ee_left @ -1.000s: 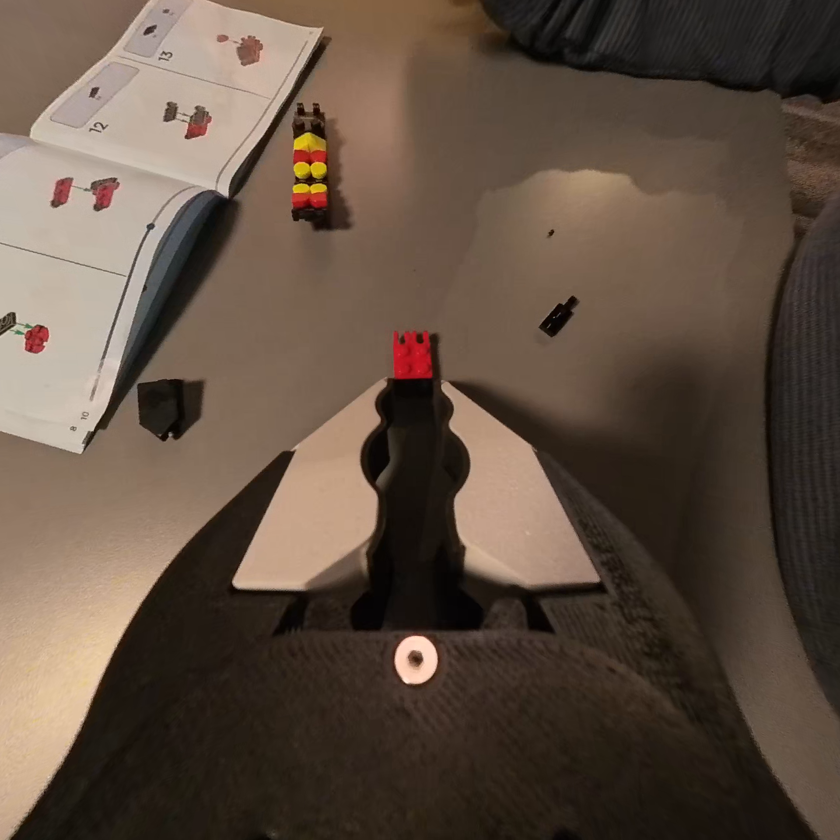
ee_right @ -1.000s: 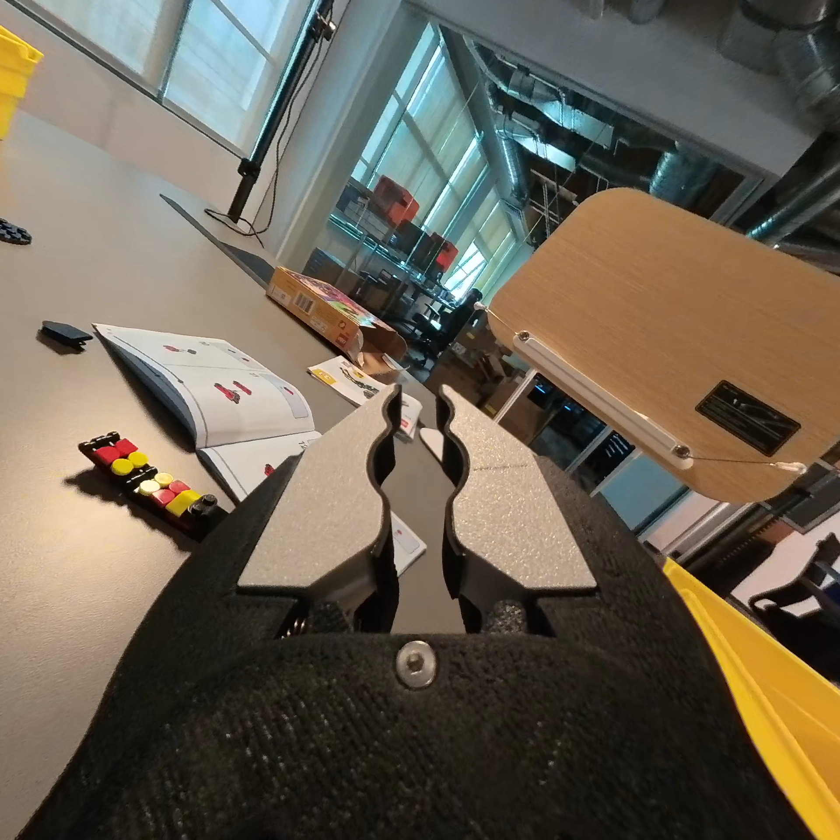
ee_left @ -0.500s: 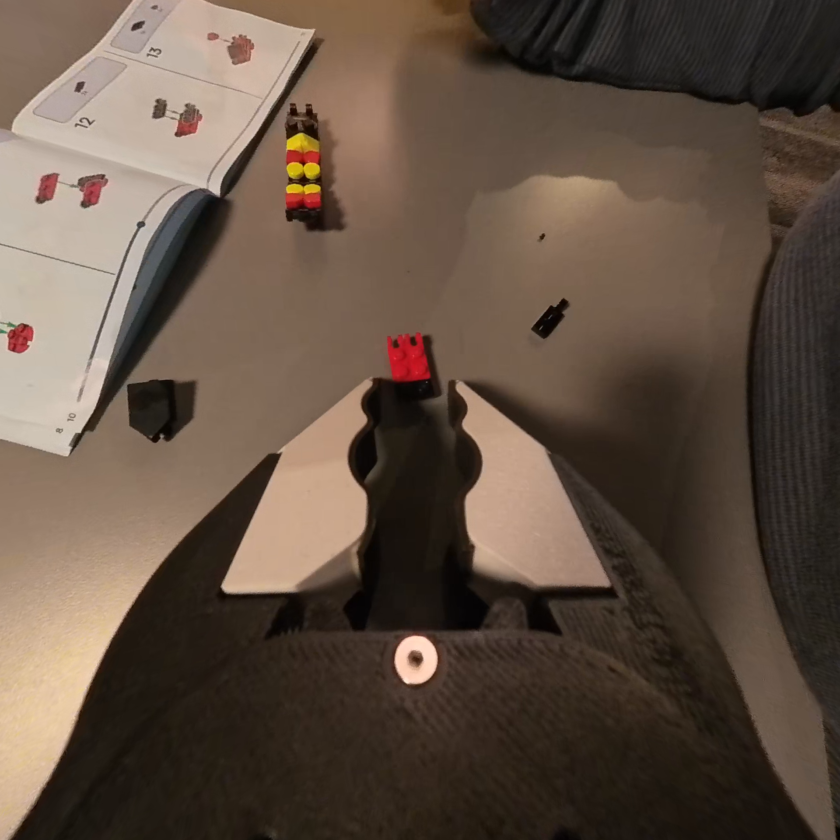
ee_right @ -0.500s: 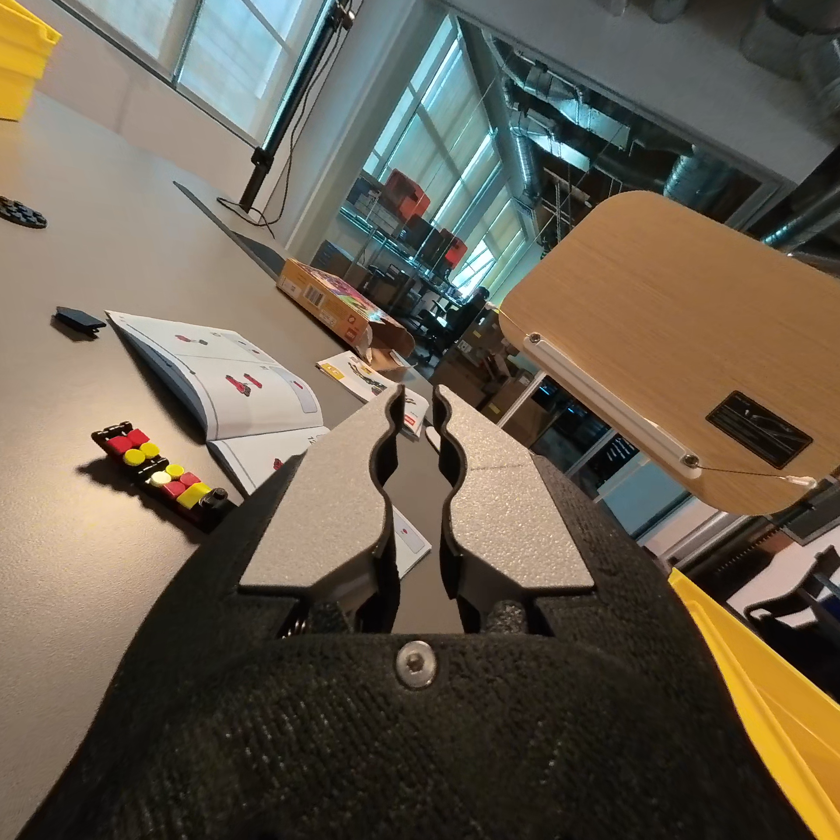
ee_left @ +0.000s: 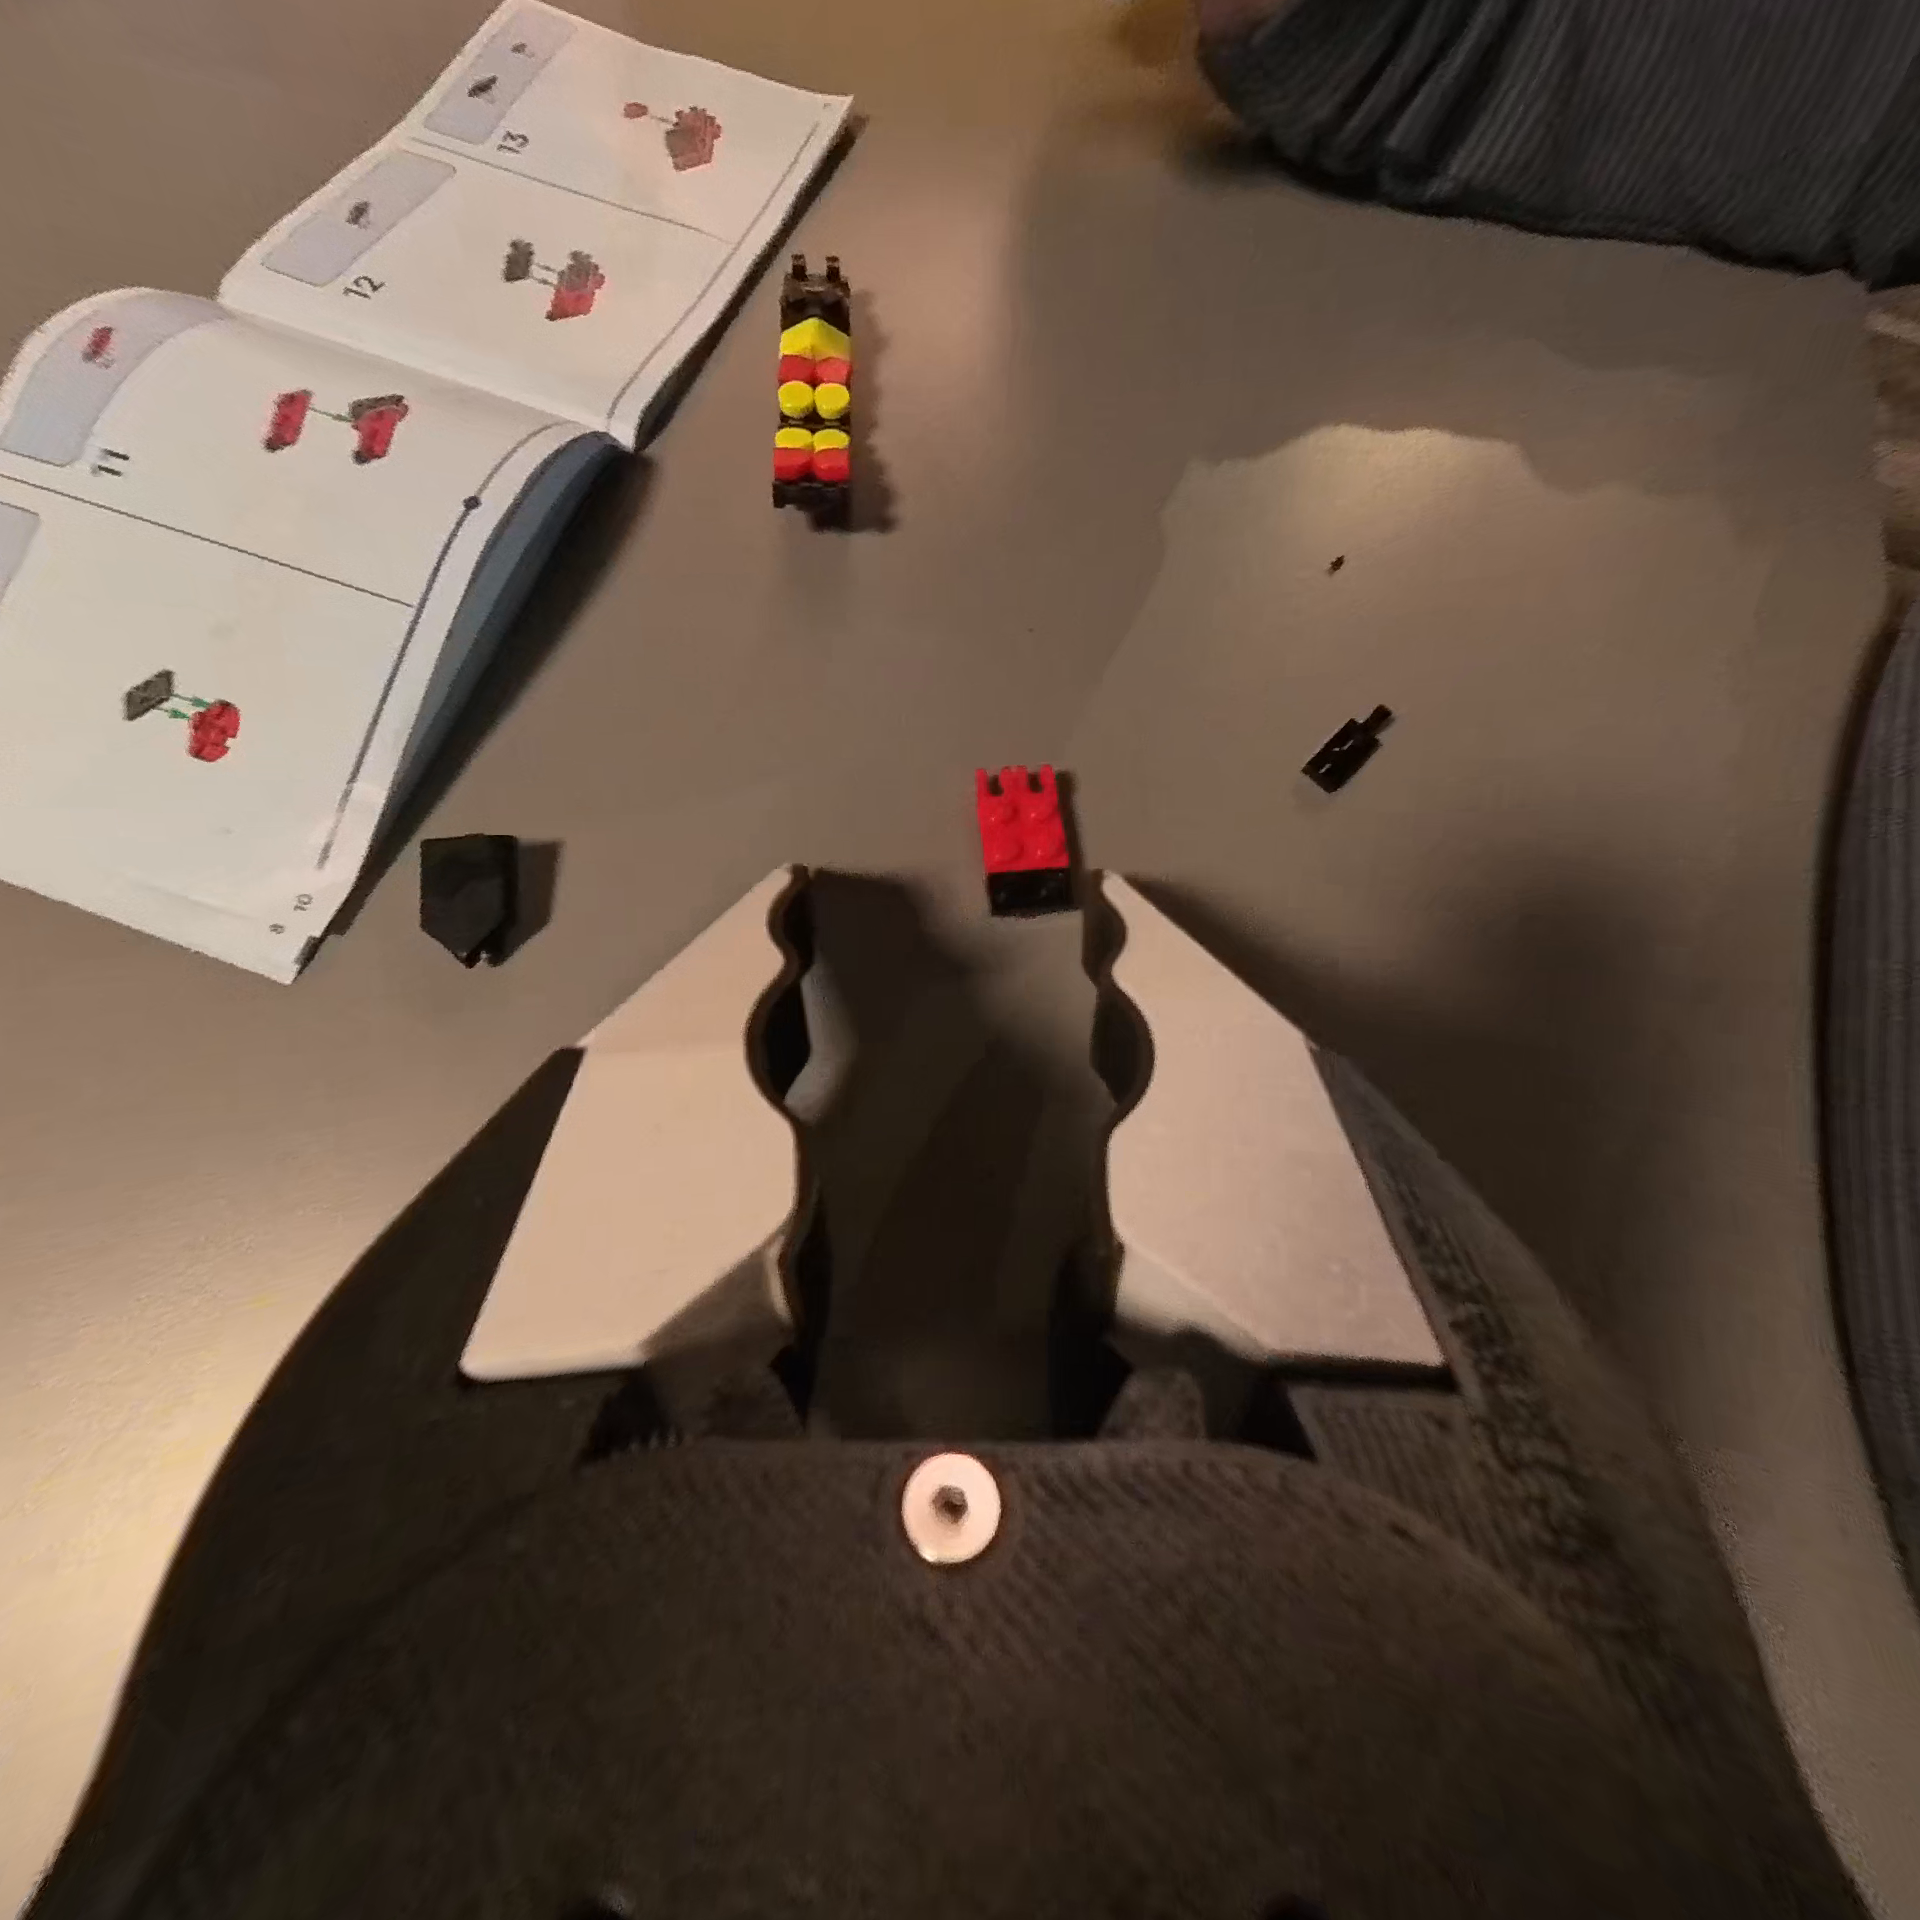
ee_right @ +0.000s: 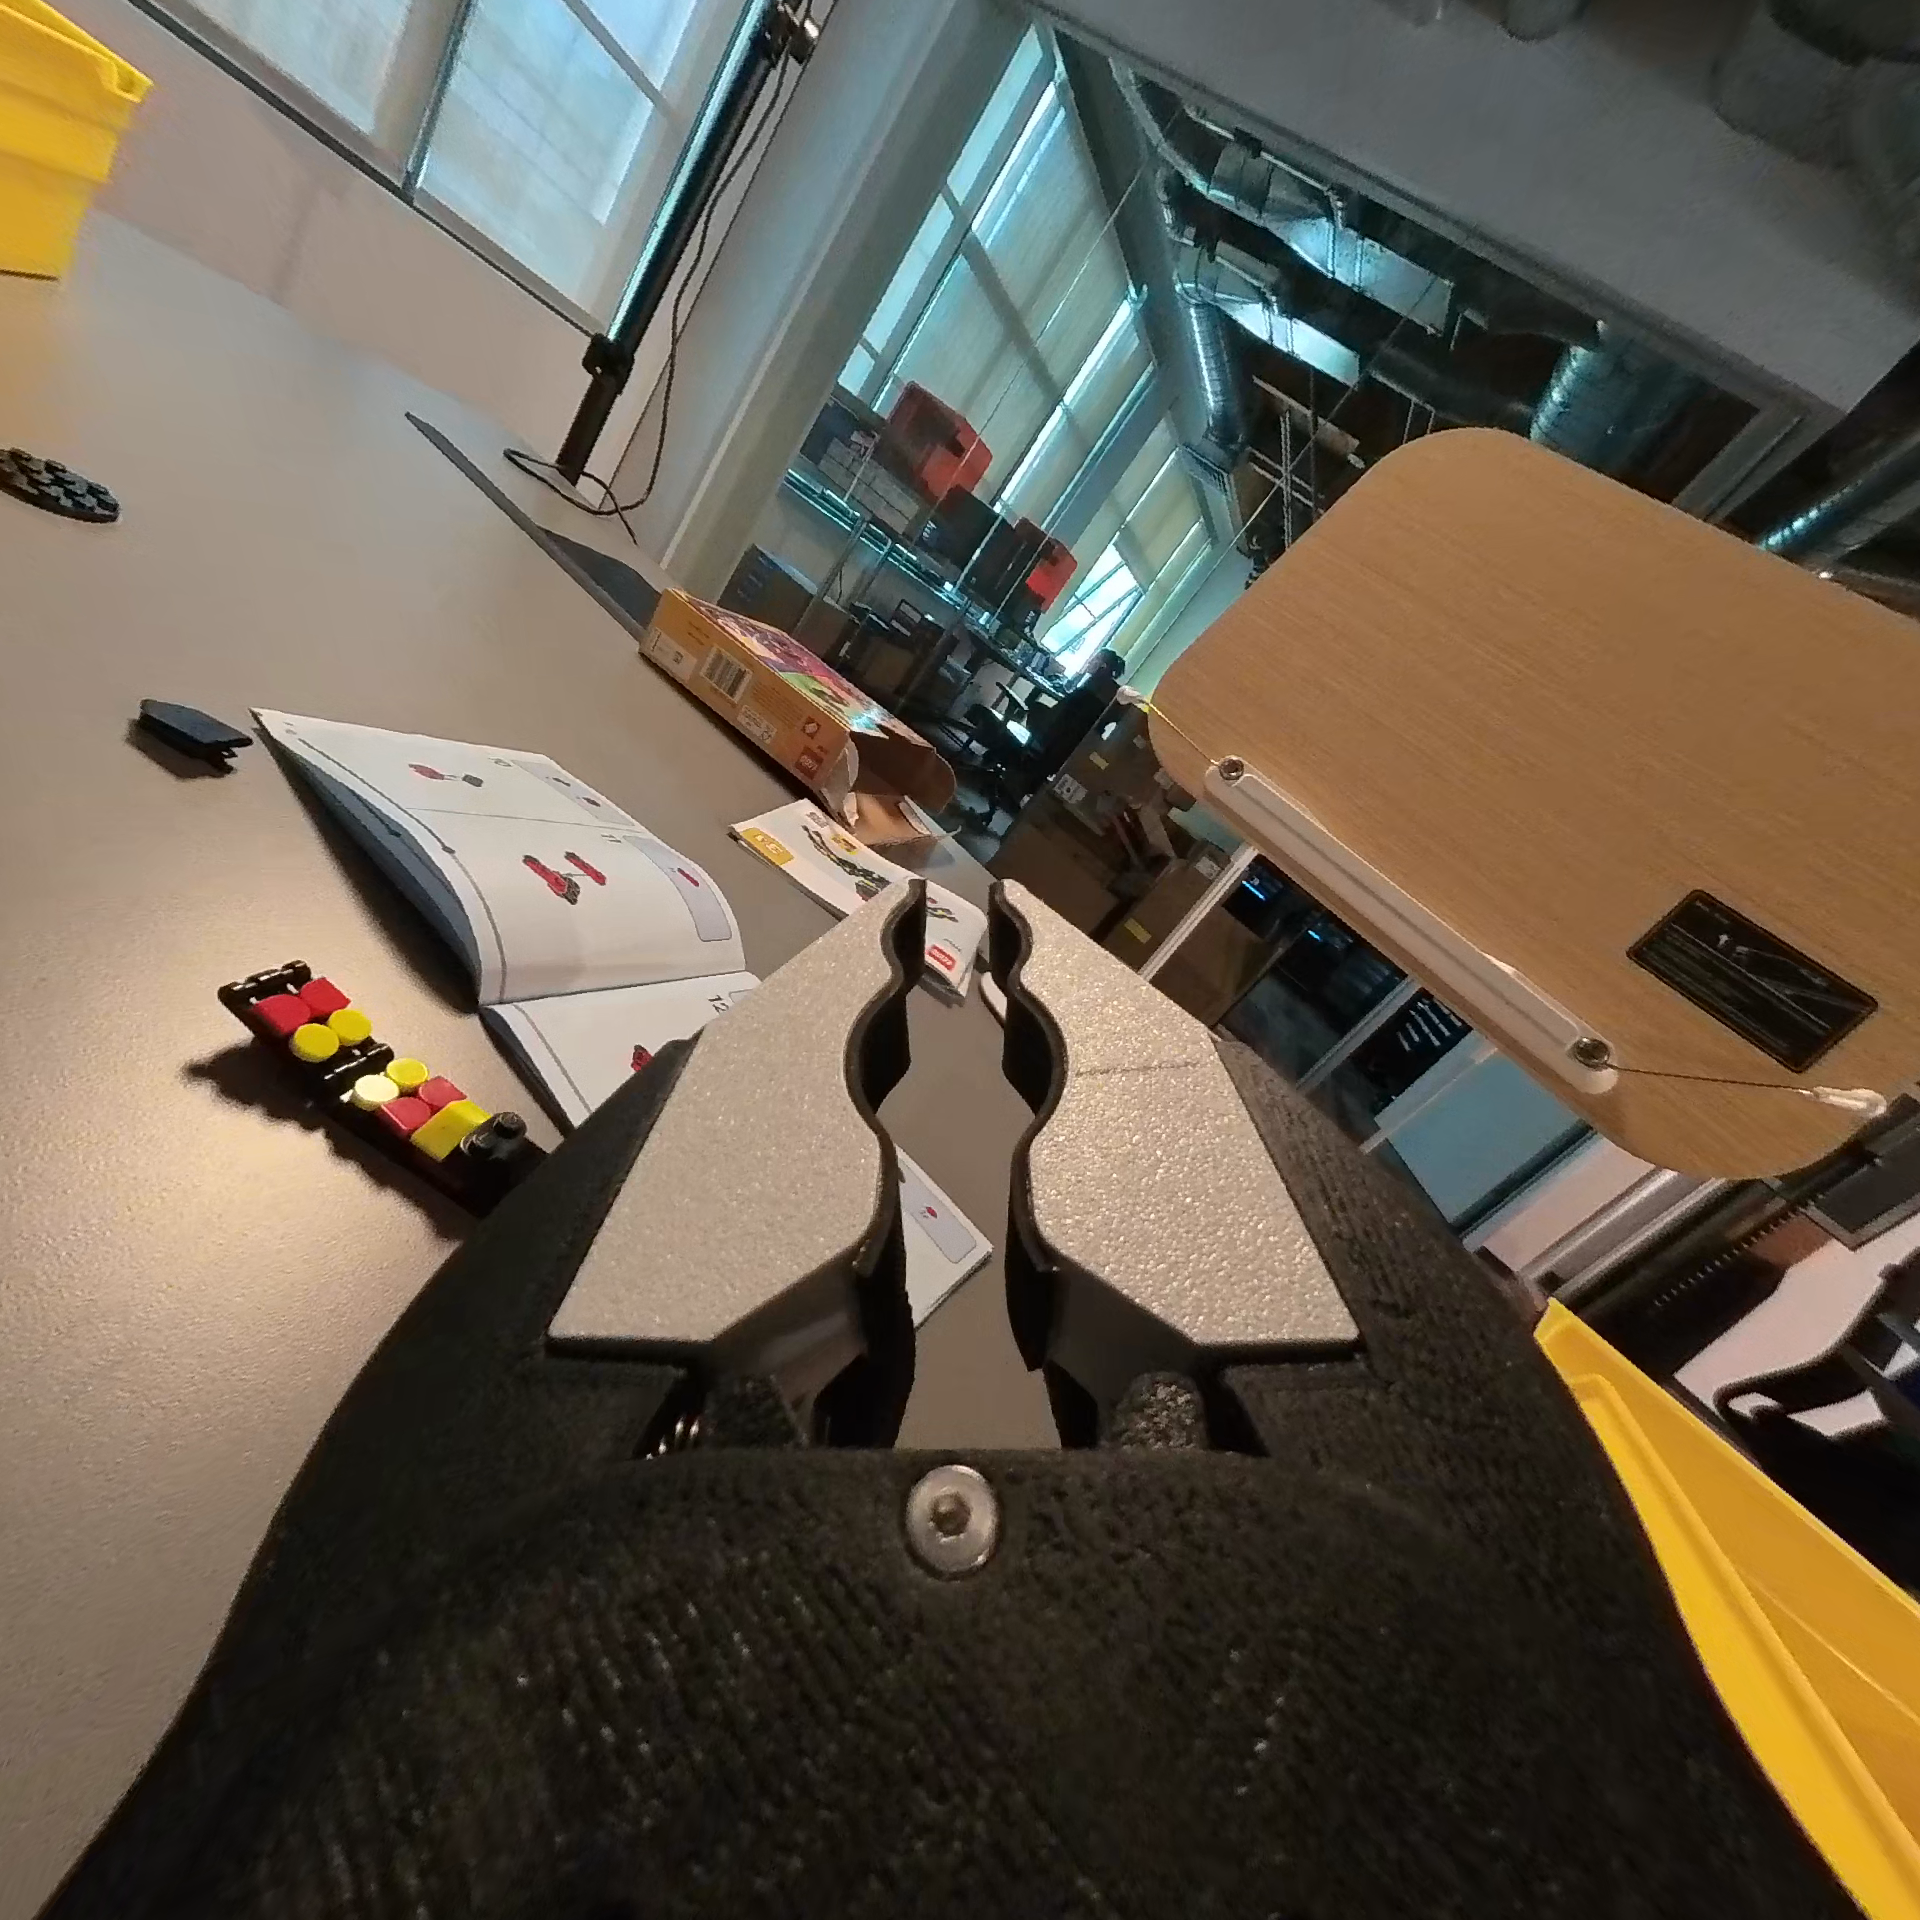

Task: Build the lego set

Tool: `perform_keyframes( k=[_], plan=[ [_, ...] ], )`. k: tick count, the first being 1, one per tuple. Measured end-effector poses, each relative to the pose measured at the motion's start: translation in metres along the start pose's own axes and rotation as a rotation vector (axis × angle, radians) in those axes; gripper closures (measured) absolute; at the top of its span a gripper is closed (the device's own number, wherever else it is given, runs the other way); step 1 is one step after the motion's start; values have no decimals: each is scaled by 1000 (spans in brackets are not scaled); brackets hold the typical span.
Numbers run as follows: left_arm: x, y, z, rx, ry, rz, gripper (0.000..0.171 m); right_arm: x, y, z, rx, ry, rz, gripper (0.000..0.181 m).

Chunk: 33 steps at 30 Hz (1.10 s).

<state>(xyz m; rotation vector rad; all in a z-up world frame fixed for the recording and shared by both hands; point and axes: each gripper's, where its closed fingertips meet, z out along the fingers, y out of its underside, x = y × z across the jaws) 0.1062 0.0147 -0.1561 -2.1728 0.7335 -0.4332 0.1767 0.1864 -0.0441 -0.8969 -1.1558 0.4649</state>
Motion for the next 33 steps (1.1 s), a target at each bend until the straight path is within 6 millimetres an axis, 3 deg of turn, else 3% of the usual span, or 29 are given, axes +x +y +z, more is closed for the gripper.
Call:
perform_keyframes(
  k=[5, 13, 20, 23, 26, 29, 33],
  plan=[
    [-14, -5, -4, 38, -102, 56, 122, -2, 0, 1, 0, -9, 3, 171],
    [-14, -4, -7, 25, -115, 180, 119, -5, -1, 2, 1, -22, -3, 172],
    [4, 3, -4, 4, 25, 216, 115, -8, -1, 3, 0, -34, -3, 172],
    [2, 4, -2, -10, 5, 218, 115, -9, -1, 3, -1, -36, -5, 172],
    [-3, 2, -1, -5, -45, 214, 119, -10, 0, 3, -4, -41, -5, 172],
    [-23, 0, -4, -6, -171, 178, 133, -10, -1, 3, -3, -42, -8, 172],
    [-40, 0, -8, 2, -262, 132, 136, -11, -2, 3, -2, -44, -15, 172]
  ],
)
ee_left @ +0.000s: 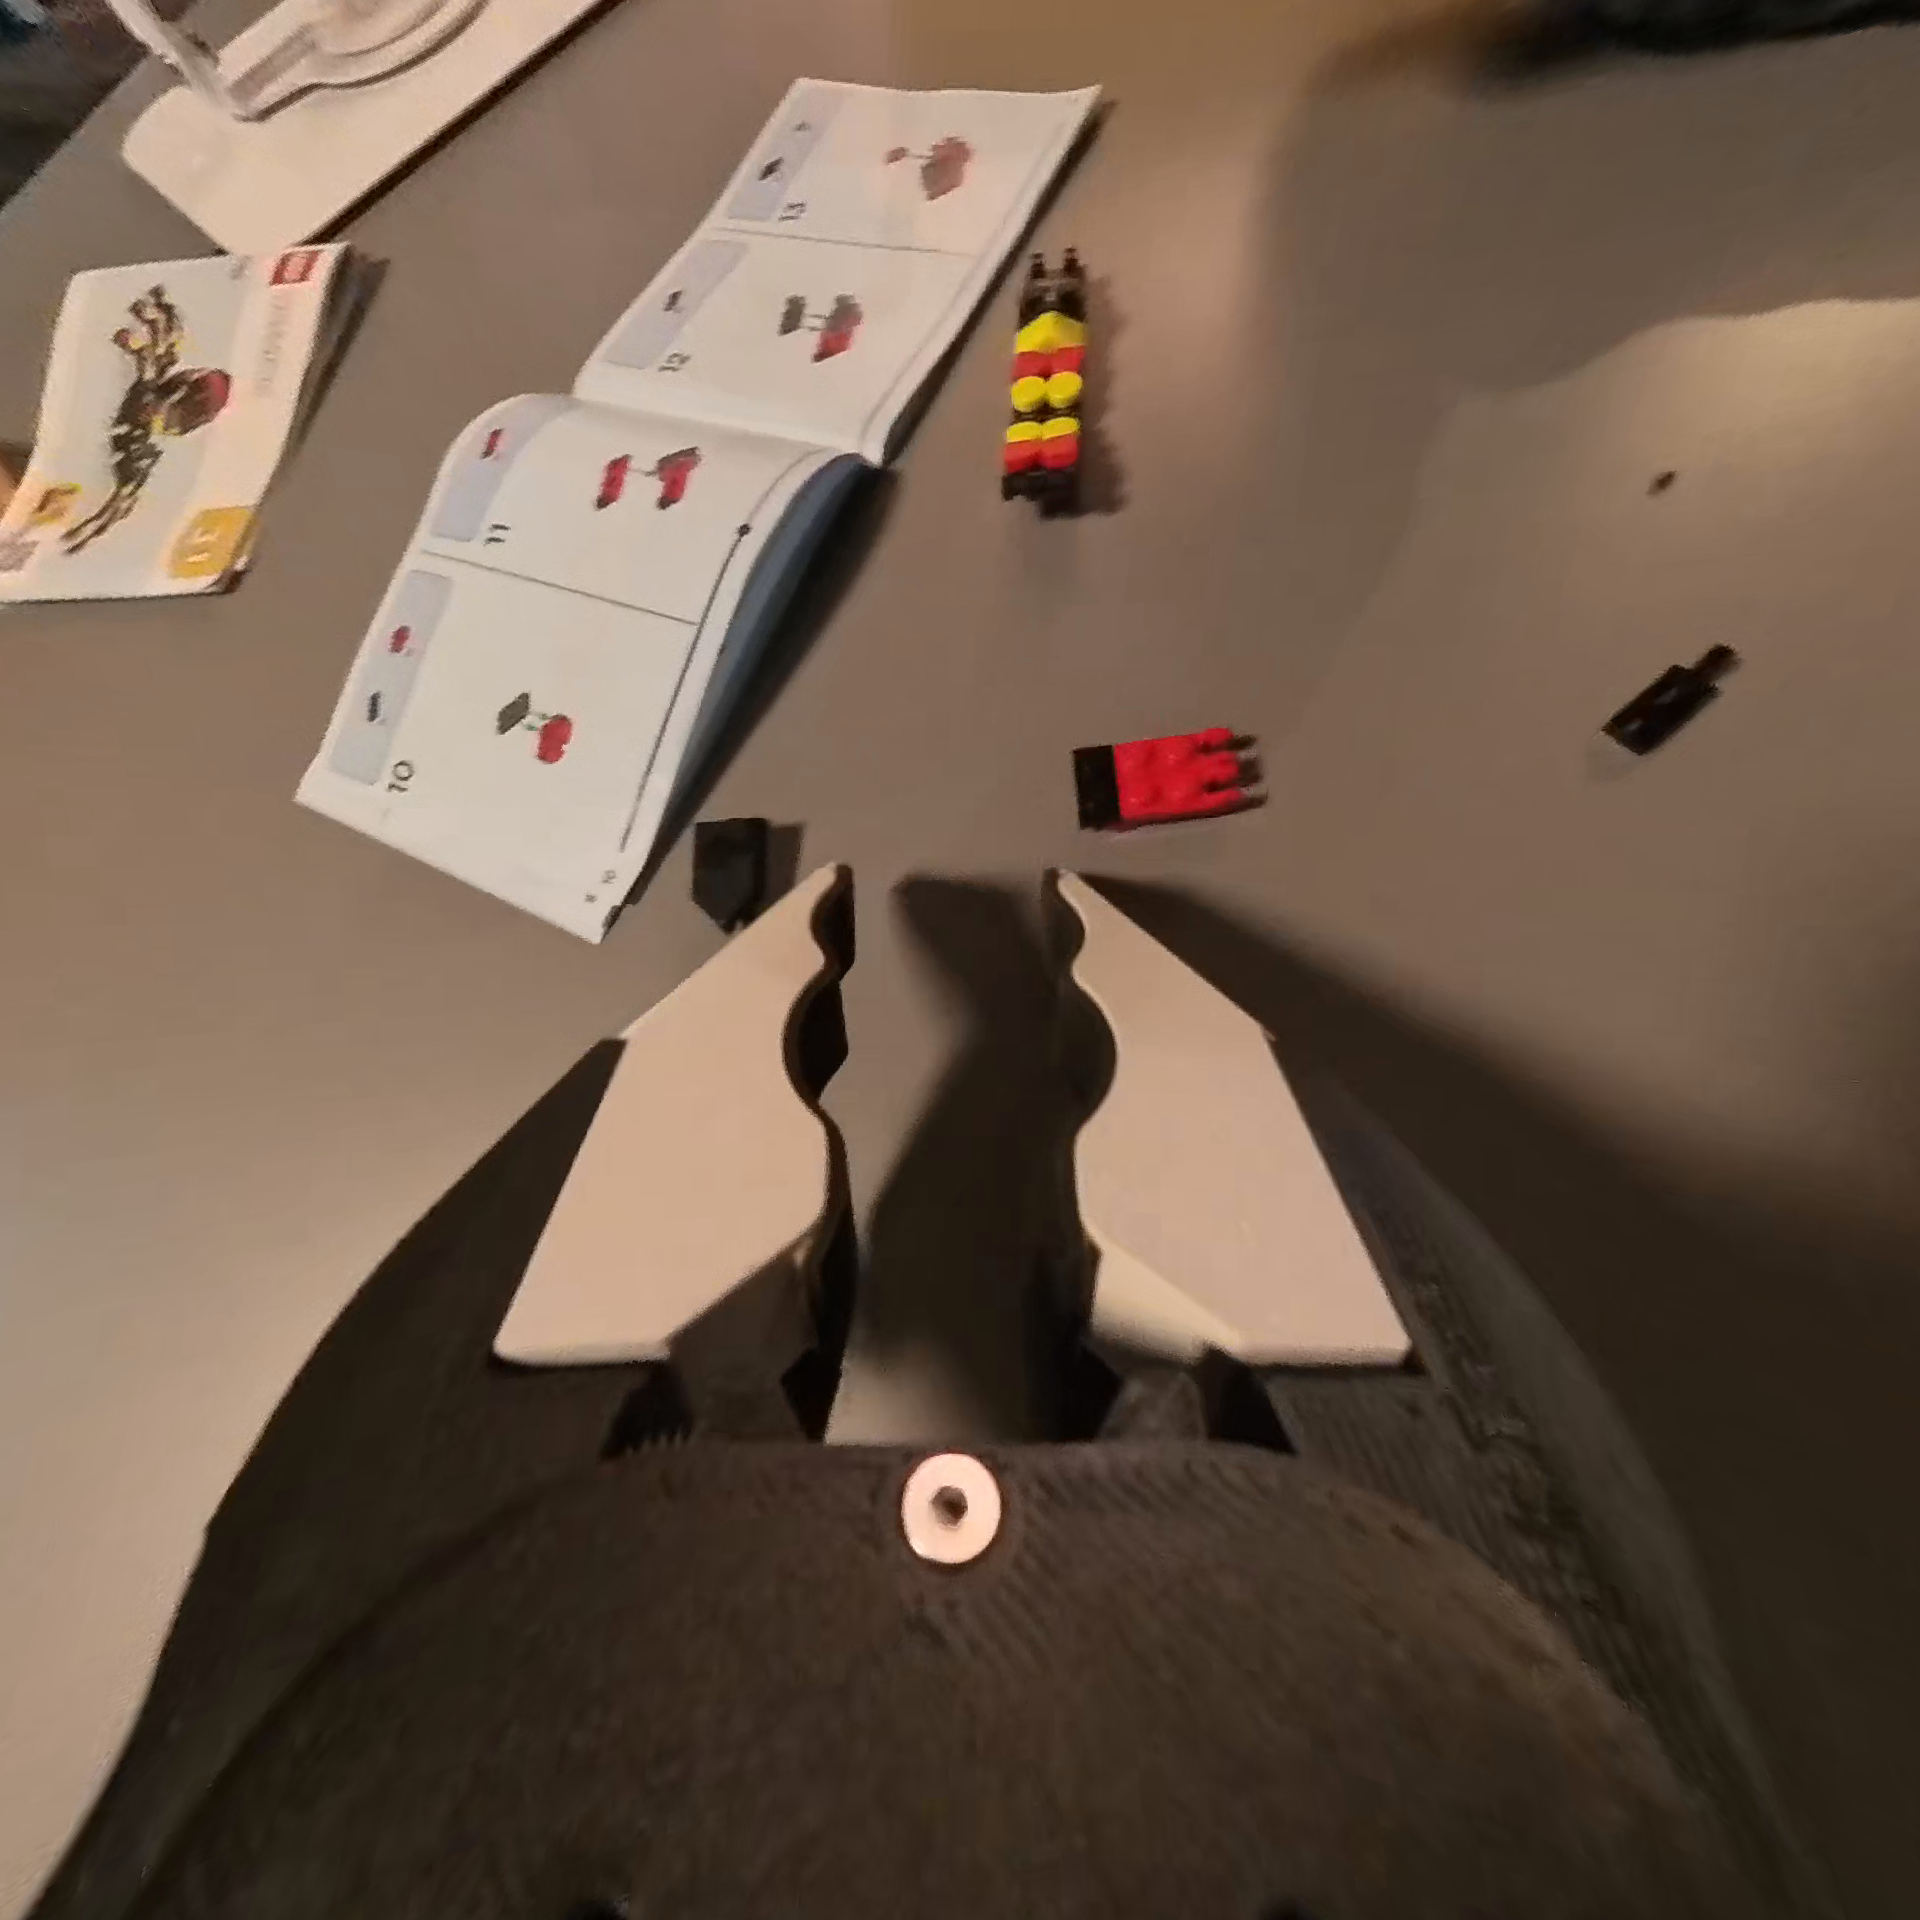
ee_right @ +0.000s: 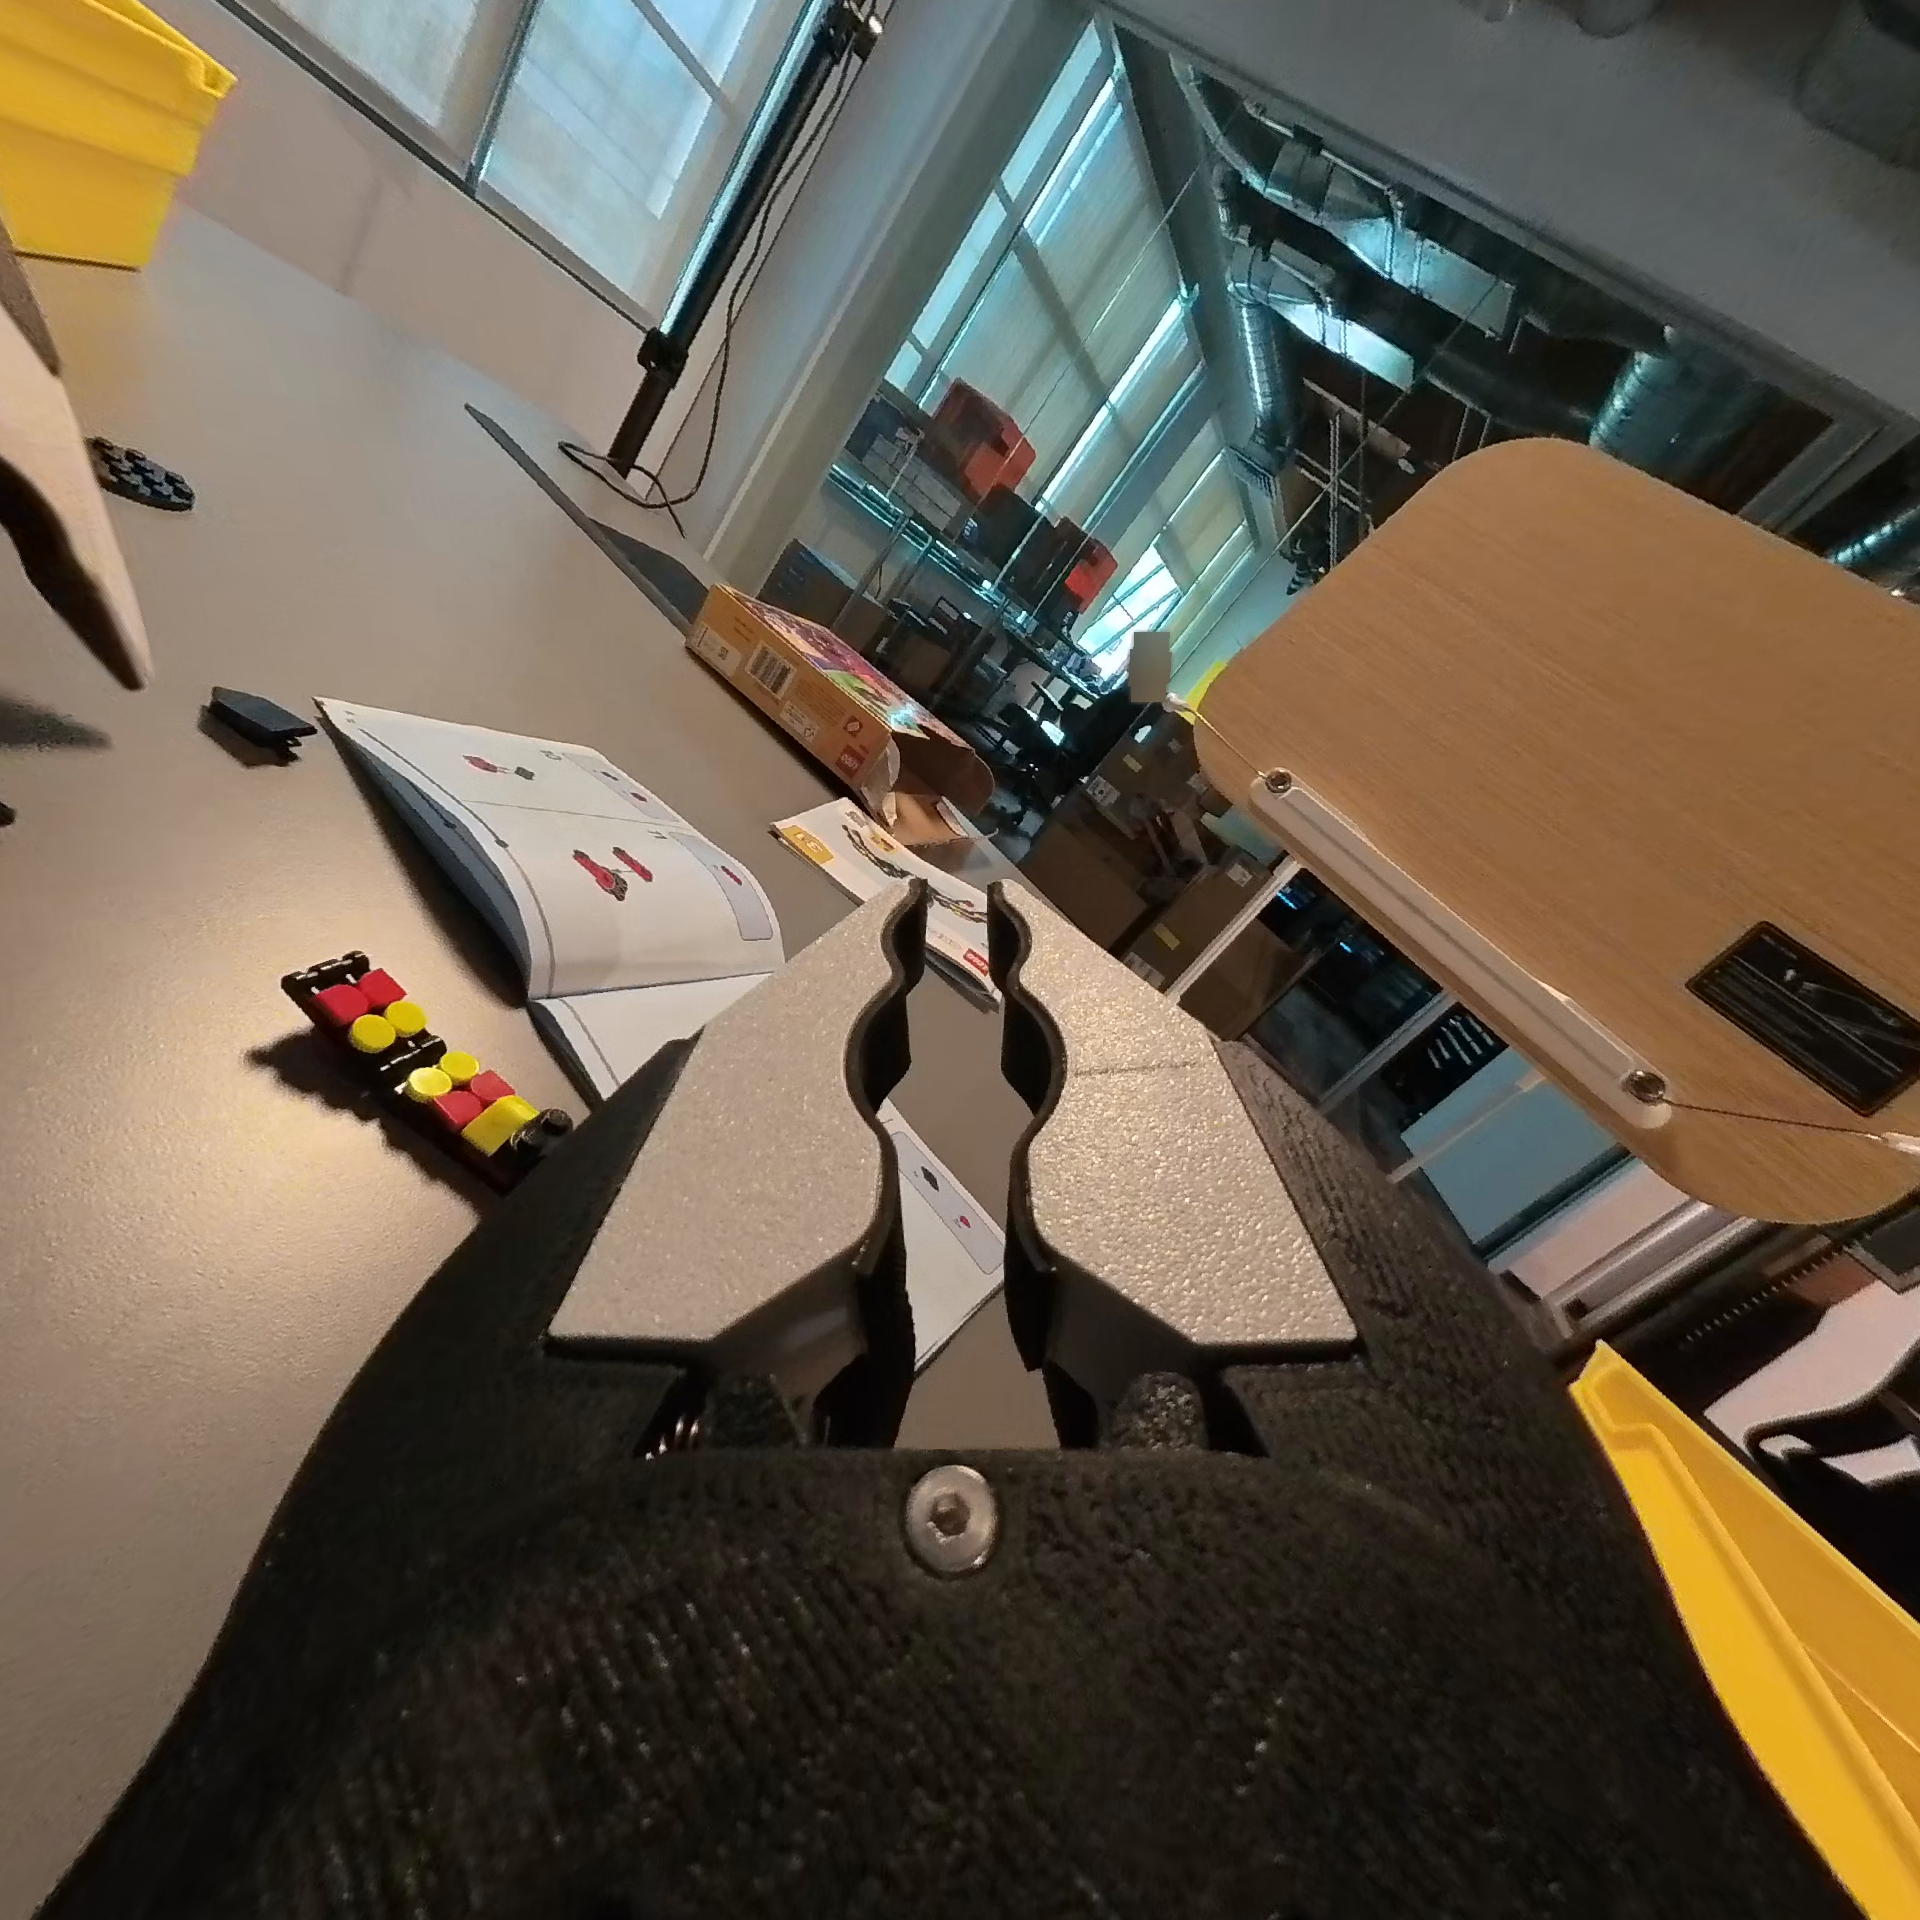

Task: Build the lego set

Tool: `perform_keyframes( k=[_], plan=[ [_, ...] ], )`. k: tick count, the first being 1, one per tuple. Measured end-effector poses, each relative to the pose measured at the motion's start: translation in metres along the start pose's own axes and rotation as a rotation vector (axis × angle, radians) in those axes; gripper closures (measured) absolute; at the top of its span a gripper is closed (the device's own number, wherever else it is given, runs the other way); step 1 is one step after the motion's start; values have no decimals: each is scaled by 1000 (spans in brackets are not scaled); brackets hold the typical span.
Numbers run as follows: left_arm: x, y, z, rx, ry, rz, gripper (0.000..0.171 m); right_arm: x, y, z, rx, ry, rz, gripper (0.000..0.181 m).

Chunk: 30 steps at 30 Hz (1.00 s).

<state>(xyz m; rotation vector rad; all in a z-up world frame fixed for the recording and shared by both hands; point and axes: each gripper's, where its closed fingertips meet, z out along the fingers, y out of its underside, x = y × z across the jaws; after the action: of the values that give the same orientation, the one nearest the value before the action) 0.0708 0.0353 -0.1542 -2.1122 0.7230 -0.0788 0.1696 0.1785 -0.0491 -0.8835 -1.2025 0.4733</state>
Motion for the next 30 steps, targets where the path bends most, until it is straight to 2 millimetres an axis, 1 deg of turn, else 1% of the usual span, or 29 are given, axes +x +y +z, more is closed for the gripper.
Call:
perform_keyframes(
  k=[5, 7, 9, 11, 13, 15, 18, 20, 22, 24, 26, 27, 28, 29, 30],
  plan=[
    [-12, -8, -5, 62, -99, 18, 136, 0, -1, 0, 4, 3, -5, 172],
    [-11, -14, -9, 113, -90, 13, 140, 0, -1, -1, 6, 3, -4, 172],
    [-11, -25, -15, 199, -71, -8, 142, 0, -2, -1, 10, 2, -8, 172],
    [-15, -38, -27, 319, -80, -30, 144, 0, -3, -1, 16, 7, -14, 172],
    [-21, -46, -35, 400, -104, -50, 144, 1, -5, -2, 20, 11, -20, 172],
    [-25, -47, -39, 422, -116, -68, 145, 0, -4, -2, 17, 9, -25, 172],
    [-20, -46, -36, 403, -82, -77, 149, -2, -6, -1, 18, 6, -31, 173],
    [-18, -46, -35, 393, -86, -61, 149, -4, -8, -2, 26, -2, -29, 173],
    [-18, -49, -40, 392, -113, -29, 150, -8, -11, -2, 35, -11, -34, 173],
    [-19, -60, -55, 399, -140, -47, 150, -13, -11, -2, 35, -26, -44, 173],
    [-14, -75, -82, 405, -97, -170, 141, -18, -9, -1, 28, -46, -57, 173],
    [-12, -79, -98, 423, -74, -250, 137, -21, -8, -1, 24, -55, -63, 173],
    [-10, -81, -116, 461, -60, -320, 134, -23, -8, -1, 23, -64, -68, 173],
    [-12, -78, -134, 506, -69, -379, 131, -25, -8, -1, 23, -71, -72, 173],
    [-18, -69, -153, 541, -108, -436, 131, -27, -7, 0, 22, -79, -74, 173]
  ],
)
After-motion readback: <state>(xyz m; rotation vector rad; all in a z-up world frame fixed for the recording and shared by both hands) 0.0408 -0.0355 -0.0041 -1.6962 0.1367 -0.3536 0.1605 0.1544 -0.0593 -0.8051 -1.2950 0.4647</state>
